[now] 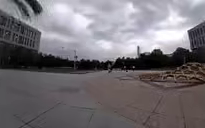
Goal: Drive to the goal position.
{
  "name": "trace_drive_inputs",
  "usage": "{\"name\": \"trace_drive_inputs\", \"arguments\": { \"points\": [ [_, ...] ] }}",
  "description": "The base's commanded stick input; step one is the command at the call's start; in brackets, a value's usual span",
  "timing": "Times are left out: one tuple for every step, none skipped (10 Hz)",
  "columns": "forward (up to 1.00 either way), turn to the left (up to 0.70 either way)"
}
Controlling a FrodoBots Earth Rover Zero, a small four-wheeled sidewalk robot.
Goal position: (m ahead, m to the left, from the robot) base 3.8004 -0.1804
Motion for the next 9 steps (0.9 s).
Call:
{"name": "trace_drive_inputs", "arguments": {
  "points": [
    [0.70, 0.00],
    [0.70, 0.00],
    [0.70, 0.00],
    [0.70, 0.00],
    [0.70, 0.00],
    [0.70, 0.00],
    [0.70, -0.07],
    [0.70, -0.18],
    [0.70, -0.28]
  ]
}}
